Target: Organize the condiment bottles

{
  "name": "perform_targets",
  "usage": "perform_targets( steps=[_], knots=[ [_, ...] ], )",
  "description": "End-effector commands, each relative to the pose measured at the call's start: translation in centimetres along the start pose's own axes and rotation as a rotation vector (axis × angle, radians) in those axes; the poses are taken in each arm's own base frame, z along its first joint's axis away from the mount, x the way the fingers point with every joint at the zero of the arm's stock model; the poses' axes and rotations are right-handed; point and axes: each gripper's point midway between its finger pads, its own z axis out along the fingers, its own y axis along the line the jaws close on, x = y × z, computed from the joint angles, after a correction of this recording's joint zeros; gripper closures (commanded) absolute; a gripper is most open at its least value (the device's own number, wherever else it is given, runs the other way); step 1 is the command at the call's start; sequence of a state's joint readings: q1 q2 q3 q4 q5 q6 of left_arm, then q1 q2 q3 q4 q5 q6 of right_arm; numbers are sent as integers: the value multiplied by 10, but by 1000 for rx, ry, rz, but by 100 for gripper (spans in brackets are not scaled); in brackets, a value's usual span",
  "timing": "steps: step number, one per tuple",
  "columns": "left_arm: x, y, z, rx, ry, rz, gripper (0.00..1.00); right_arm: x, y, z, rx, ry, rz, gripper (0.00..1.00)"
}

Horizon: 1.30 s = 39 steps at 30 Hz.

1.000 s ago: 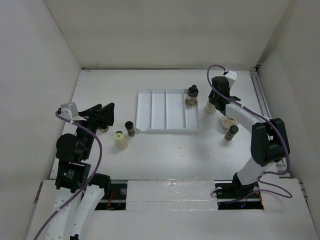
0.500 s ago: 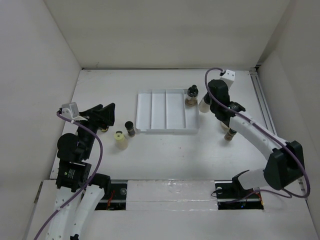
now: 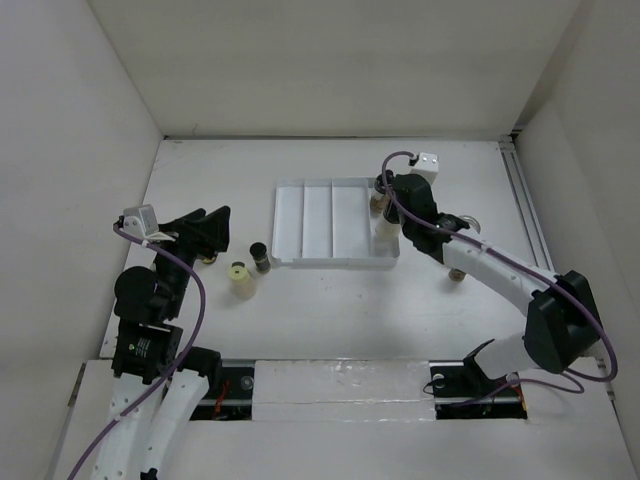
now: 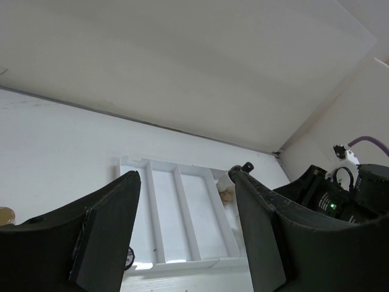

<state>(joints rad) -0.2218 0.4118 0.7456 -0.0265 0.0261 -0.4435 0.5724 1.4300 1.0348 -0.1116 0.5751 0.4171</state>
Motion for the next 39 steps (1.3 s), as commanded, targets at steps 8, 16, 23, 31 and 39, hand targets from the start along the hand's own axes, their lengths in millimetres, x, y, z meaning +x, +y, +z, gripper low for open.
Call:
perform_targets(
  steps=[8, 16, 23, 31, 39],
  knots=[
    [-7, -8, 3, 37, -28, -6, 41, -2, 24, 4, -37, -47, 17, 82],
    [-7, -8, 3, 37, -28, -6, 41, 12, 14, 11, 39, -47, 19, 76],
    [-7, -8, 3, 37, -28, -6, 41, -6, 5, 1, 52, -92, 52, 77],
    [-7, -8, 3, 37, -28, -6, 41, 5, 7, -2, 76, -84, 19, 77],
    [-7, -8, 3, 37, -28, -6, 41, 30, 17, 10, 82, -34, -28, 72]
  ],
)
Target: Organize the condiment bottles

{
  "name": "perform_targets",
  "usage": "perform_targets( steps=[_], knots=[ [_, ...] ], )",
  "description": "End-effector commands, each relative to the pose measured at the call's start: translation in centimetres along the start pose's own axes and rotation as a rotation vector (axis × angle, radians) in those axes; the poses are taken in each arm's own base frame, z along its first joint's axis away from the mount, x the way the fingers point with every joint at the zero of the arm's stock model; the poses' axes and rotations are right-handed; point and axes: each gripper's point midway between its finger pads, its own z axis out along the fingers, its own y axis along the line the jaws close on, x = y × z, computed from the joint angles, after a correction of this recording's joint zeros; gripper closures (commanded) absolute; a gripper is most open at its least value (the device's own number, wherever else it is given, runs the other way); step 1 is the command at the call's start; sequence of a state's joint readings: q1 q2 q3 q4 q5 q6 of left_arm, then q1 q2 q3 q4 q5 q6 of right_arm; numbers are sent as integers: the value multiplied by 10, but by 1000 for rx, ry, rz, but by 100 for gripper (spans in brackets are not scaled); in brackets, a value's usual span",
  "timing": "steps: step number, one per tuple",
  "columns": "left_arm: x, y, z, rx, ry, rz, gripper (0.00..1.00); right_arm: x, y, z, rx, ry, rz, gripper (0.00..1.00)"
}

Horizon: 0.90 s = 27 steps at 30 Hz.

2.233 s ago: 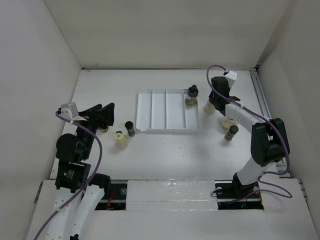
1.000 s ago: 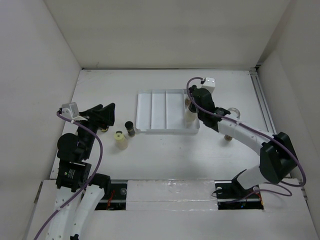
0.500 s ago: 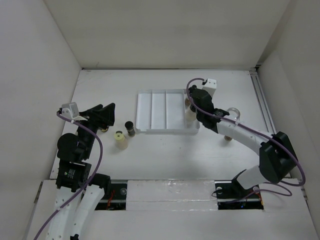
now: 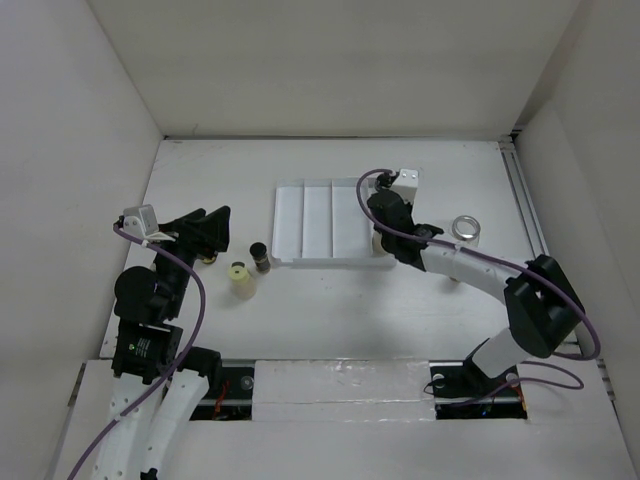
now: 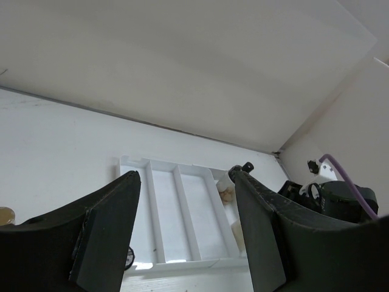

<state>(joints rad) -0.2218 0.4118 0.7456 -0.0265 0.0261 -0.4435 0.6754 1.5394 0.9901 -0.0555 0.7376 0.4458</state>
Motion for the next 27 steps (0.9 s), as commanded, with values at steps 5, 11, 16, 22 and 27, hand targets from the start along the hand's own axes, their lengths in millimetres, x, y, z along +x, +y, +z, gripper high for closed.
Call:
perform_targets(
  steps=[5, 11, 16, 22, 27],
  knots=[
    [-6, -4, 3, 16, -29, -15, 41, -42, 13, -16, -43, -85, 47, 31],
    [-11, 4, 3, -47, -51, -67, 36, -82, 52, -63, -317, -127, 50, 19],
    [-16, 15, 2, -112, -73, -77, 36, -70, 140, -110, -734, -101, -5, 55],
    [-43, 30, -15, -236, -172, -124, 36, -39, 257, -150, -1098, -42, -104, 77],
    [-76, 16, -28, -213, -245, -147, 36, -43, 331, -172, -1289, -86, -129, 46]
  ],
)
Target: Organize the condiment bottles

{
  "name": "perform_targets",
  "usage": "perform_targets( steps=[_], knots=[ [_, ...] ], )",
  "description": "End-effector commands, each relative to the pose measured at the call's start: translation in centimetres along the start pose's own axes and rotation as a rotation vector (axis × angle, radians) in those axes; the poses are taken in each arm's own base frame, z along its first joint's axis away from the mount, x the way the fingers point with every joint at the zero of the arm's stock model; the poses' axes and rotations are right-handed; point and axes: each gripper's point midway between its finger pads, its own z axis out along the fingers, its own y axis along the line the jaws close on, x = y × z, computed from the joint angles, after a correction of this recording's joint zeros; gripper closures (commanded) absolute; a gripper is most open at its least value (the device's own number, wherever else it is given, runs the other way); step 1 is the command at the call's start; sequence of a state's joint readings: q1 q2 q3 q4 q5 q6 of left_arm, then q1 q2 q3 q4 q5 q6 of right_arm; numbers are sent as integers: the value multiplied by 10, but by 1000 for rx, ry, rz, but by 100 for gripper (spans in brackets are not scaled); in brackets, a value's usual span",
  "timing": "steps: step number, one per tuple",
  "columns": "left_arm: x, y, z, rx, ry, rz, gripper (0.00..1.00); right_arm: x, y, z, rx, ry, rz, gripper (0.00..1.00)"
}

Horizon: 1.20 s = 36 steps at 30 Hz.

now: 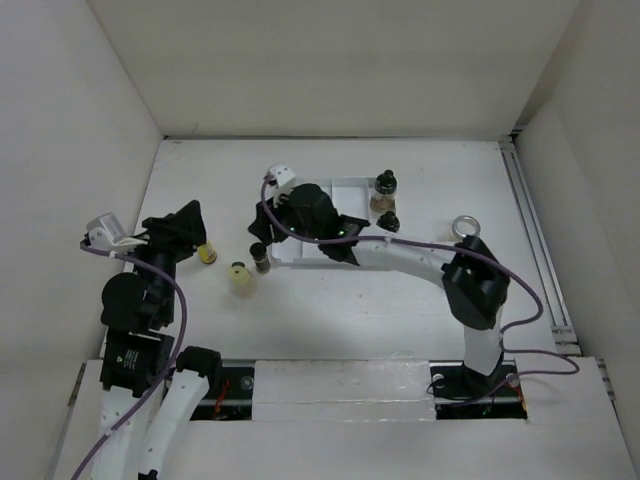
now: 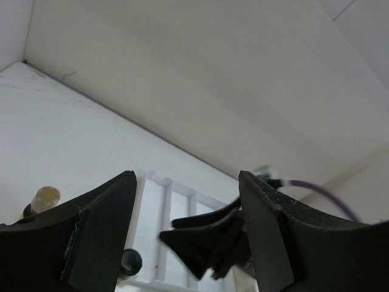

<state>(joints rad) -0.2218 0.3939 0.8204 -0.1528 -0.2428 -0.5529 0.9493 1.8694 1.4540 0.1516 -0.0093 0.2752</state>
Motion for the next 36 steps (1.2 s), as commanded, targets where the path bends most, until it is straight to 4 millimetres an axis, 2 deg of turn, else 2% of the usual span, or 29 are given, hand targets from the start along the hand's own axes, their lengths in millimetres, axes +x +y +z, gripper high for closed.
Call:
perform_targets(
  steps=[1, 2, 3, 4, 5, 7, 8, 9, 10, 11, 12, 15, 16, 17, 18, 20, 21, 22, 24, 25, 27, 29, 30, 32, 33, 36],
  knots=[
    [-50, -25, -14, 60, -131, -67, 36, -57, 72, 17, -277, -146, -59, 44],
    [-55, -30, -19, 86, -148, -75, 36, -38, 73, 36, -297, -114, -36, 40],
    [-68, -39, -24, 124, -184, -90, 36, -39, 82, 43, -352, -123, -32, 38],
    [-72, -43, -29, 151, -196, -96, 36, -37, 86, 52, -373, -117, -19, 36],
    [-75, -47, -31, 165, -200, -97, 36, -38, 89, 70, -390, -129, -13, 34],
    [-74, -48, -31, 173, -195, -96, 36, -30, 98, 87, -385, -108, -11, 32],
    [-75, -51, -34, 192, -192, -96, 36, -52, 103, 91, -387, -155, -15, 30],
    [-74, -53, -35, 201, -186, -95, 36, -30, 102, 108, -376, -121, -11, 29],
    [-73, -54, -35, 209, -181, -85, 36, -26, 101, 113, -372, -109, -9, 27],
    [-72, -55, -35, 216, -176, -83, 36, -42, 104, 115, -369, -145, -11, 27],
    [-72, -55, -35, 217, -176, -83, 36, -24, 105, 125, -362, -119, -9, 26],
    [-69, -54, -36, 222, -170, -76, 36, -21, 107, 133, -346, -122, -7, 26],
    [-64, -52, -34, 216, -162, -73, 36, -14, 105, 138, -343, -115, -15, 25],
    [-69, -52, -37, 217, -182, -69, 36, -11, 104, 140, -340, -107, -15, 25],
    [-64, -49, -35, 211, -173, -65, 36, -9, 111, 142, -352, -112, -26, 25],
    [-59, -49, -33, 212, -159, -65, 36, -10, 112, 143, -352, -114, -26, 25],
    [-62, -48, -35, 209, -171, -69, 36, -1, 116, 145, -357, -98, -27, 25],
    [-62, -47, -35, 208, -172, -60, 36, -6, 116, 145, -351, -109, -26, 25],
    [-58, -45, -34, 203, -165, -57, 36, 7, 117, 152, -340, -97, -26, 25],
    [-58, -45, -34, 203, -165, -57, 36, 0, 117, 151, -335, -114, -25, 25],
    [-57, -43, -35, 202, -166, -48, 36, 7, 111, 157, -307, -112, -22, 28],
    [-58, -46, -35, 214, -167, -53, 36, 0, 106, 159, -273, -133, -18, 31],
    [-53, -44, -33, 209, -159, -50, 36, 6, 103, 162, -262, -127, -17, 33],
    [-52, -42, -34, 209, -159, -50, 36, 3, 96, 163, -220, -140, -2, 37],
    [-52, -42, -34, 208, -159, -50, 36, 8, 92, 165, -201, -132, 8, 42],
    [-50, -41, -33, 208, -160, -41, 35, 9, 86, 167, -173, -154, 23, 49]
  ],
)
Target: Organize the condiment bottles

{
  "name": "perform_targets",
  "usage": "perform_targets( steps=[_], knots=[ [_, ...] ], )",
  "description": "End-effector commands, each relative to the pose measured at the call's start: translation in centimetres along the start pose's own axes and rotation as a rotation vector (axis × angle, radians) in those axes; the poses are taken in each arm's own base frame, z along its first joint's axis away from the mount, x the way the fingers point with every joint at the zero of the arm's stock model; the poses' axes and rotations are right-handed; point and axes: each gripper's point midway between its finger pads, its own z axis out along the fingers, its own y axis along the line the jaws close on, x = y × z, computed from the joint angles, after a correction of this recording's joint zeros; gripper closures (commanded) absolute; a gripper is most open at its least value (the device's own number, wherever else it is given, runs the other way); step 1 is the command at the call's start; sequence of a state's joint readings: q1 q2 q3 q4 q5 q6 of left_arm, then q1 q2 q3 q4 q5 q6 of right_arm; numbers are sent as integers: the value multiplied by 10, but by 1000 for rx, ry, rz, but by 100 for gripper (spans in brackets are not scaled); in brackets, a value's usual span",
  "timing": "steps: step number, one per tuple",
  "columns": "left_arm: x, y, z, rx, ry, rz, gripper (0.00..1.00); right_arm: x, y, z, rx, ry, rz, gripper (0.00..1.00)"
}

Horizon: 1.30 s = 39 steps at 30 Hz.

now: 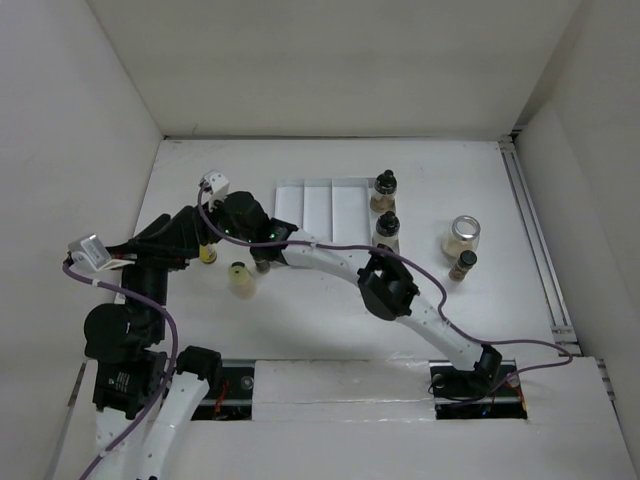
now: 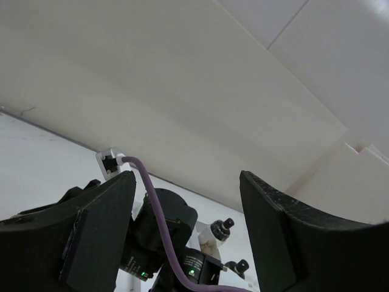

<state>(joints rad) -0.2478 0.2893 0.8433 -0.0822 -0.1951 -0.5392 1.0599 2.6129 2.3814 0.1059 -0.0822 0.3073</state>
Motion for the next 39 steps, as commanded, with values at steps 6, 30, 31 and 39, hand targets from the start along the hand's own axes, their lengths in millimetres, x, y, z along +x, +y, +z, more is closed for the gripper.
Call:
perform_targets(
  steps=[6, 30, 31, 39],
  knots=[
    [-11, -8, -1, 45, -52, 2, 35, -39, 1, -4, 29, -166, 43, 65],
    [-5, -5, 1, 45, -52, 2, 35, -206, -31, -107, -4, -540, 165, 72],
    [-2, -3, 2, 41, -45, 4, 35, -211, -38, -112, 8, -547, 163, 72],
    [-2, -5, 2, 53, -47, 2, 35, -238, -114, -149, 140, -587, 140, 72]
  ],
)
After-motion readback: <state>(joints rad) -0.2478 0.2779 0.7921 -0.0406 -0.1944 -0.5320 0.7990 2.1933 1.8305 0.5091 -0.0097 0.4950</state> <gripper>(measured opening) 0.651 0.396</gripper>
